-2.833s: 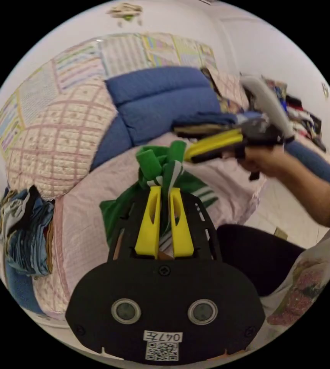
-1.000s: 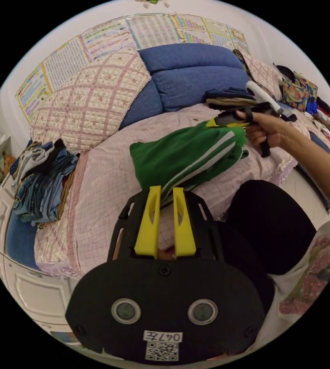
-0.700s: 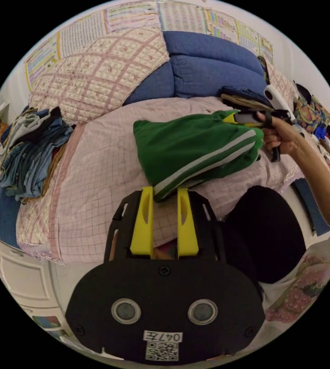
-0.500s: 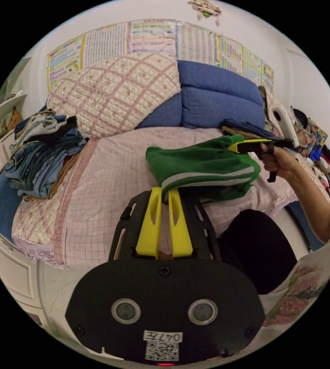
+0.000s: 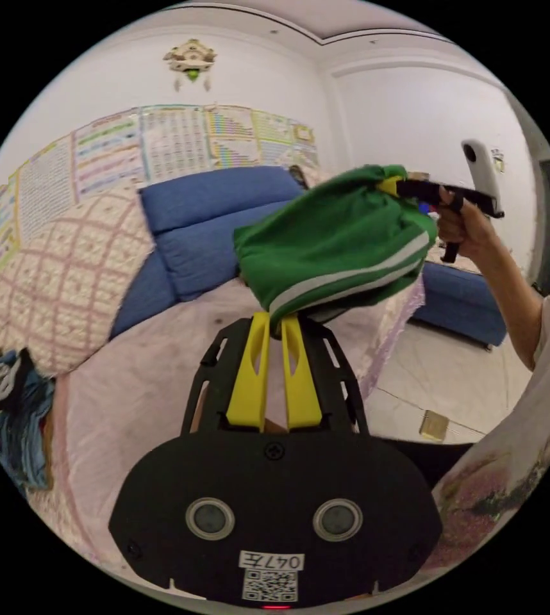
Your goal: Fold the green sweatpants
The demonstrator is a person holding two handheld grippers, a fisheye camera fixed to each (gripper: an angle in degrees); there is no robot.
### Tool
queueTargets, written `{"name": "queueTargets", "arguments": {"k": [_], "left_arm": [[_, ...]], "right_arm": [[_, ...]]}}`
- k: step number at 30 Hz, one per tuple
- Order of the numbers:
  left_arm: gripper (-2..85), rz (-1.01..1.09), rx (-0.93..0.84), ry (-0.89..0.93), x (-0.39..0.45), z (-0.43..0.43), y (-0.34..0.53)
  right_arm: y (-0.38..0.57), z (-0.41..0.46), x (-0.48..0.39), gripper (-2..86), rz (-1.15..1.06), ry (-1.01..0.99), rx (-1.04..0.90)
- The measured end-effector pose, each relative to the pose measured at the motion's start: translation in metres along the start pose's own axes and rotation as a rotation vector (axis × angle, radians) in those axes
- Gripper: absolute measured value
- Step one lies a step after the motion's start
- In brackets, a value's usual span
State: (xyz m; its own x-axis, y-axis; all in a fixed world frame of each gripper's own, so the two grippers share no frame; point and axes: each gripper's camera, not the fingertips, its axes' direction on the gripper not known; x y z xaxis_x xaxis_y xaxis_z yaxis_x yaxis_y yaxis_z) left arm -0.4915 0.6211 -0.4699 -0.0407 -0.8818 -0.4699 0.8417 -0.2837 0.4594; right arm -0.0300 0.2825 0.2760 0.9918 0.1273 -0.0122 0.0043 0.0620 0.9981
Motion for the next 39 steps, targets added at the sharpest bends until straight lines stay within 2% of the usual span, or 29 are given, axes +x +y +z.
{"name": "queueTargets", "arguments": {"k": [2,6,10,12,14,15,17,18,20,21,23,25,30,33,35,37,39], "left_arm": [[2.2,-0.038,0.038,0.149,0.002,0.031,-0.034],[4.8,-0.032,0.084,0.251,0.001,0.031,-0.072],[3.9,-0.038,0.023,-0.003,-0.023,0.006,-0.066],[2.8,-0.08,-0.007,-0.066,-0.049,-0.01,-0.055],[2.1,-0.209,-0.034,-0.068,-0.097,-0.036,-0.04],[2.2,-0.253,-0.043,-0.063,-0.11,-0.043,-0.036],[3.0,-0.425,-0.09,-0.03,-0.16,-0.065,-0.017],[3.3,-0.461,-0.092,-0.021,-0.171,-0.071,-0.012],[4.2,-0.571,-0.06,-0.007,-0.201,-0.097,0.006],[4.3,-0.59,-0.047,-0.005,-0.207,-0.104,0.009],[4.4,-0.656,-0.002,0.015,-0.223,-0.125,0.015],[4.4,-0.686,0.033,0.045,-0.231,-0.137,0.013],[2.9,-0.663,0.059,0.06,-0.239,-0.151,-0.012],[1.3,-0.679,0.063,0.079,-0.245,-0.148,-0.026],[0.4,-0.701,0.079,0.104,-0.249,-0.148,-0.036],[-0.1,-0.704,0.087,0.113,-0.248,-0.15,-0.043],[-0.4,-0.71,0.077,0.115,-0.248,-0.154,-0.048]], "right_arm": [[-0.013,-0.07,0.059,1.5,-0.063,0.108,-0.014],[-0.019,-0.128,0.152,1.3,-0.156,0.247,-0.085],[0.009,-0.162,0.298,1.3,-0.111,0.38,-0.069],[0.042,-0.178,0.374,1.4,-0.023,0.455,-0.006],[0.121,-0.203,0.495,1.5,0.224,0.495,0.096],[0.149,-0.209,0.528,1.5,0.301,0.488,0.123],[0.287,-0.218,0.645,1.6,0.58,0.485,0.191],[0.325,-0.217,0.669,1.7,0.624,0.498,0.188],[0.479,-0.199,0.75,1.8,0.789,0.586,0.085],[0.52,-0.194,0.769,1.9,0.842,0.588,0.054],[0.679,-0.176,0.837,2.1,1.144,0.547,-0.114],[0.748,-0.198,0.851,2.2,1.166,0.6,-0.001],[0.797,-0.216,0.926,2.2,1.117,0.536,-0.153],[0.829,-0.229,0.953,2.2,1.277,0.376,-0.055],[0.875,-0.238,0.962,2.2,1.454,0.24,0.091],[0.918,-0.243,0.962,2.4,1.563,0.206,0.196],[0.963,-0.241,0.961,2.9,1.63,0.234,0.207]]}}
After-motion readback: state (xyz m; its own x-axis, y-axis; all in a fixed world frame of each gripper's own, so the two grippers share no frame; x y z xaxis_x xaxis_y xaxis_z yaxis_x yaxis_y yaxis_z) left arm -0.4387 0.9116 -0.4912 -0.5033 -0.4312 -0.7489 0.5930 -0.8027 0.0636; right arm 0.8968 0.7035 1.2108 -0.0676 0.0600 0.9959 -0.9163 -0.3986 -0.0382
